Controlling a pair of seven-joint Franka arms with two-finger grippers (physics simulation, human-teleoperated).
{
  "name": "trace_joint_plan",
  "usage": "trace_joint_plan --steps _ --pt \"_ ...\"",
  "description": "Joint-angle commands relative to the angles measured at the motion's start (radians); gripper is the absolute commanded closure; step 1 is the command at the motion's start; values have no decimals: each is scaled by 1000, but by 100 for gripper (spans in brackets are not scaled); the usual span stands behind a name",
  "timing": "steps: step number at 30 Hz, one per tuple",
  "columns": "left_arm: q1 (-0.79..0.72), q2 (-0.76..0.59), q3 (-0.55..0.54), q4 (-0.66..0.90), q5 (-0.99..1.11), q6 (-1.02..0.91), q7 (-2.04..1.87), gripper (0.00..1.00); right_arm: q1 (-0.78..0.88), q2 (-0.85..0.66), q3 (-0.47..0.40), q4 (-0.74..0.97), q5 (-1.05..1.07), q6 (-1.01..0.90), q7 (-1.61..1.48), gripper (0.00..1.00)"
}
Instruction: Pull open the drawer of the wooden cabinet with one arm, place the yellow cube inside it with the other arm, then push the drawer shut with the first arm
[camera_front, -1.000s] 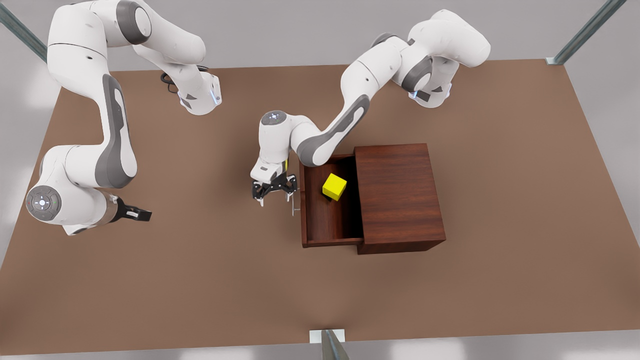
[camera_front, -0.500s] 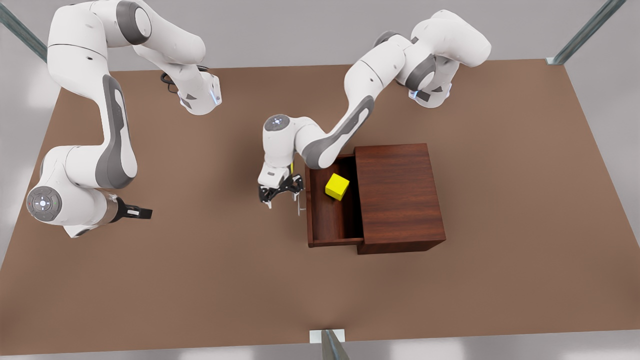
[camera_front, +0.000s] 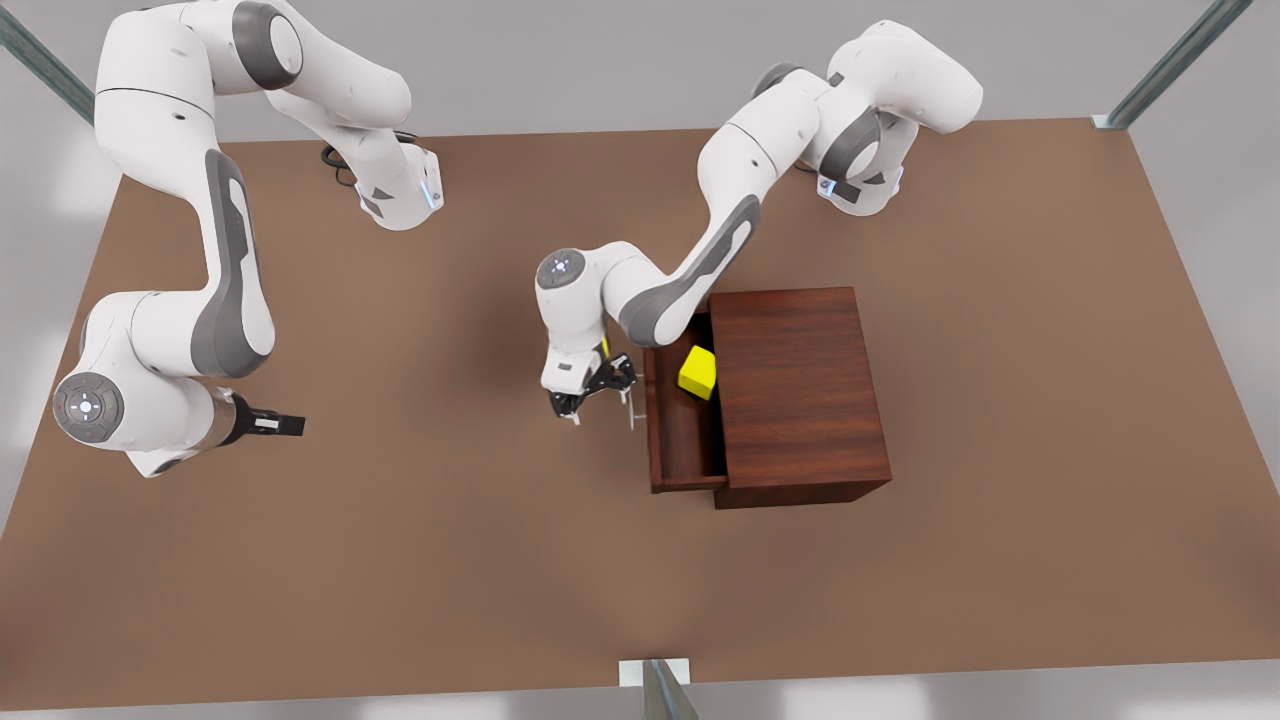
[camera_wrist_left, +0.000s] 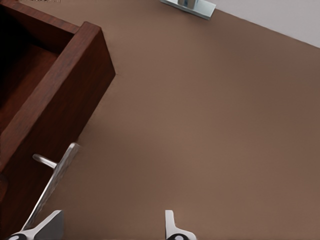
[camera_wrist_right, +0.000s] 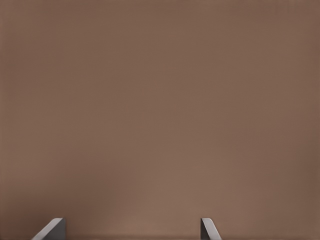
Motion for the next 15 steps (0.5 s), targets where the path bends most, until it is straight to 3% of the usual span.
trace_joint_plan --steps 1,15 --pt "4 -12 1 -10 3 -66 25 0 0 -1 0 0 1 0 -33 0" --pt "55 -97 1 -139 -3 -85 77 0 5 -1 0 4 -1 1 -26 0"
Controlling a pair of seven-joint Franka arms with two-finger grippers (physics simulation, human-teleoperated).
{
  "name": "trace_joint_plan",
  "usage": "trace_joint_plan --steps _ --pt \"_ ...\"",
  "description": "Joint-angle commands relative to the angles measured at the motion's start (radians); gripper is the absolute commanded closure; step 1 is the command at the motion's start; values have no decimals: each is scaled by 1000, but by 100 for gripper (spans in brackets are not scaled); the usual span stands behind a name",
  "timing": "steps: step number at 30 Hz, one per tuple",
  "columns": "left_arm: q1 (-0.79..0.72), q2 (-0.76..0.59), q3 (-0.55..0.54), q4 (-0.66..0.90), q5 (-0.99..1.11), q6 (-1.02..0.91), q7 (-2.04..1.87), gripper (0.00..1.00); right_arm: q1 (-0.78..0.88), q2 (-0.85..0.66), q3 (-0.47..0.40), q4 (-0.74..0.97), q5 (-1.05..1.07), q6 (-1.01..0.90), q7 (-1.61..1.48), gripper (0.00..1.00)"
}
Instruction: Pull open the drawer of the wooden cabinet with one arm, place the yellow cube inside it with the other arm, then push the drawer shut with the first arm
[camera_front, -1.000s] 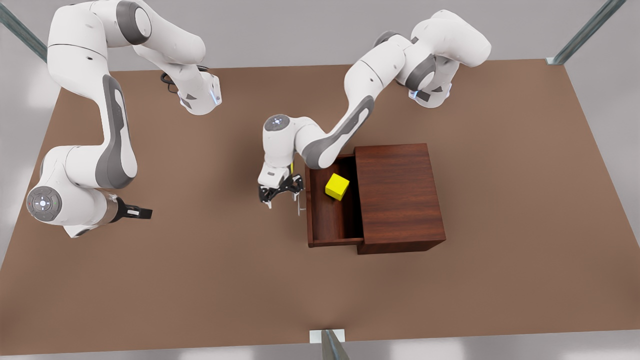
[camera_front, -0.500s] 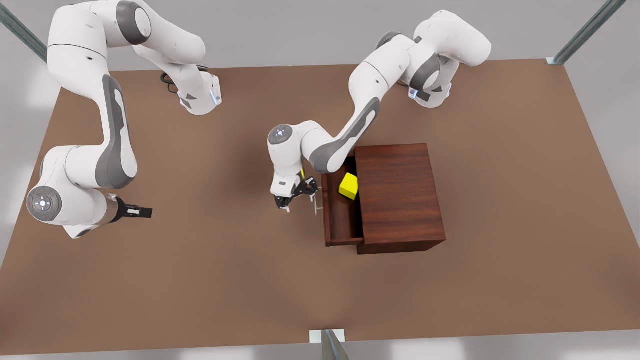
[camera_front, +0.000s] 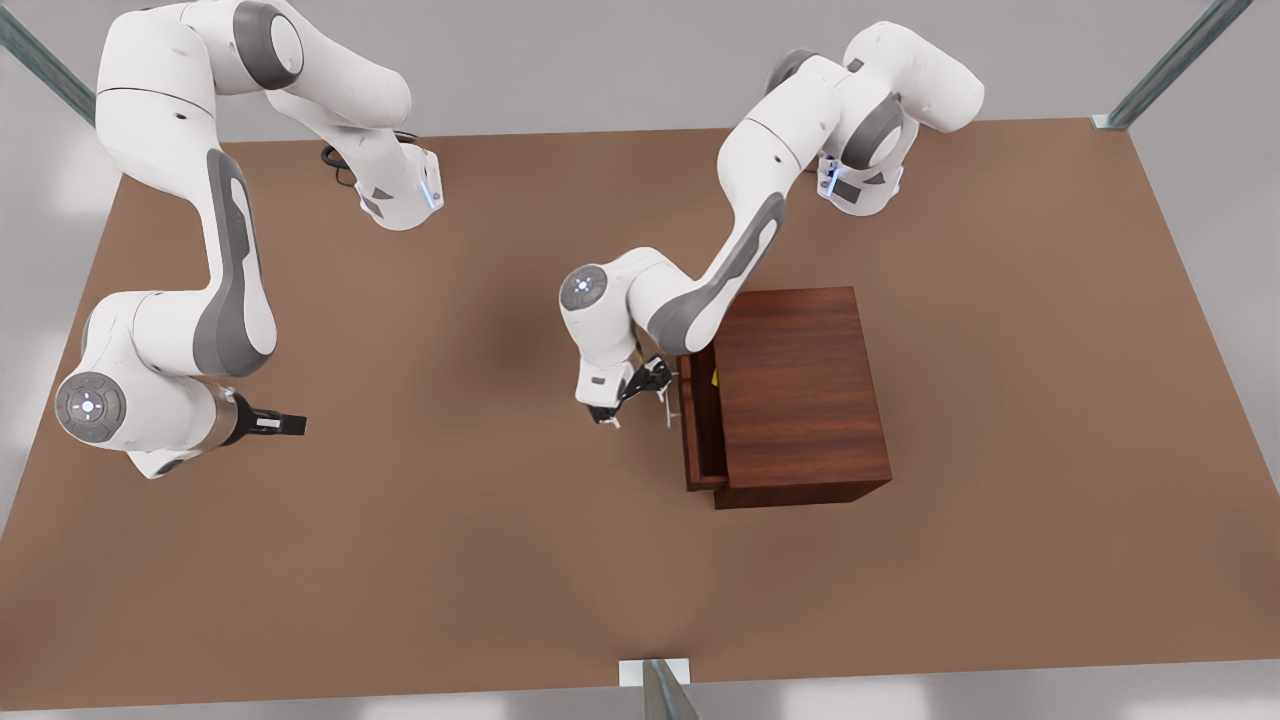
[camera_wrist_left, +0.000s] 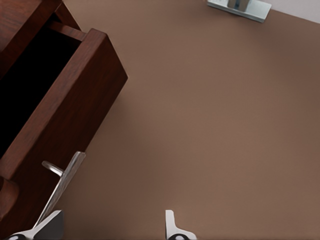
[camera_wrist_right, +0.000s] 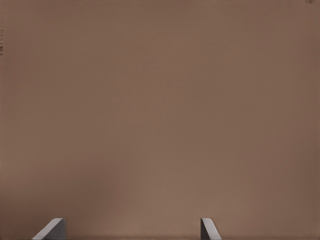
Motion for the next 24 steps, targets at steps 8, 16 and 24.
trace_joint_plan --steps 8,16,24 --pt "23 -14 1 -39 -4 -11 45 0 5 5 2 1 0 0 -9 0" --pt "46 -41 1 -78 -5 -37 72 0 14 19 3 1 0 -2 -9 0" --pt "55 -43 1 -82 -7 -59 77 0 18 23 3 1 -1 -2 -7 0"
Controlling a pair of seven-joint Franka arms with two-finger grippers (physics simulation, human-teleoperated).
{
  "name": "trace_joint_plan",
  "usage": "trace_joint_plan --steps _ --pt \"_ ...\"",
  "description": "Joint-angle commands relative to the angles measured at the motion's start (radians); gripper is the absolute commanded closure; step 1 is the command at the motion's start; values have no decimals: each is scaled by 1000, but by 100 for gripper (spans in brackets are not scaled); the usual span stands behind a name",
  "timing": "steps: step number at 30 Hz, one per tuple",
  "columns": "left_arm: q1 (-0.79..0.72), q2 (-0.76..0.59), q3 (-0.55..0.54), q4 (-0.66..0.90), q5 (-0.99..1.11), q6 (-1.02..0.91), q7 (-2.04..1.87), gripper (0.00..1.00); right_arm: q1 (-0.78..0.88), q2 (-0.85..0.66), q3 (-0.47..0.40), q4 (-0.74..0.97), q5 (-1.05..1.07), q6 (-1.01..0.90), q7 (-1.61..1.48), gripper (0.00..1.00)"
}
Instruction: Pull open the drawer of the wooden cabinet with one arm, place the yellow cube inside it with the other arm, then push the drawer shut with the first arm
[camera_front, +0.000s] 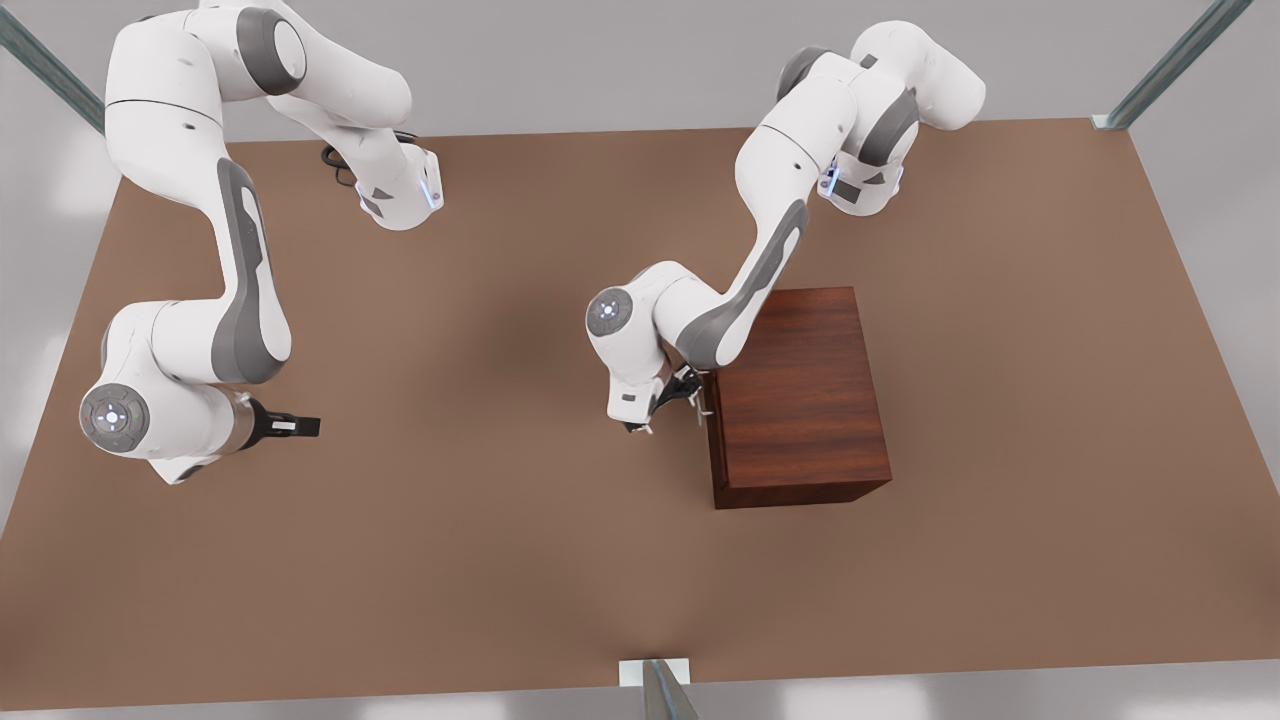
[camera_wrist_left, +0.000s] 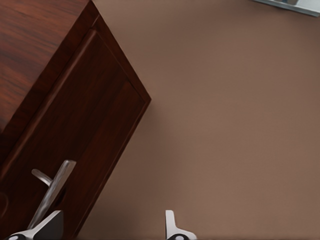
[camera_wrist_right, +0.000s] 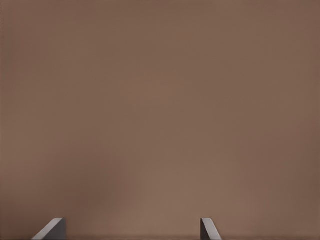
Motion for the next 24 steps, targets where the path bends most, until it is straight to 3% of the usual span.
trace_joint_plan --steps 1,5,8,10,11,12,13,14,15,16,19,24 --pt "2 -1 1 0 0 -17 31 0 0 -1 0 0 1 1 -1 0" --pt "6 -14 0 1 -6 -38 38 0 2 -1 0 0 -1 0 -1 0" --pt "57 -139 1 3 -142 -169 148 0 2 -1 0 0 -1 0 -3 0" --pt "212 -372 3 12 -307 -465 447 0 2 -1 0 0 -1 0 -3 0" --pt "331 -450 4 3 -327 -586 783 0 2 -1 0 0 -1 0 -3 0" --pt "449 -495 3 -32 -328 -597 1093 0 2 -1 0 0 -1 0 -4 0" --pt "558 -539 3 -124 -353 -519 1366 0 0 -1 0 2 -1 0 -4 0" --pt "626 -626 3 -313 -405 -332 1429 0 0 -1 0 2 -1 0 -6 0" --pt "629 -794 15 -625 -406 -26 1514 0 0 -1 0 4 -1 0 -6 0" --pt "629 -815 43 -671 -410 26 1528 0 0 -1 0 5 -1 0 -1 0" --pt "631 -709 43 -459 -376 -189 1485 0 0 -1 0 4 -1 0 -3 0" --pt "635 -702 44 -456 -374 -189 1486 0 0 0 0 8 1 -155 2 0"
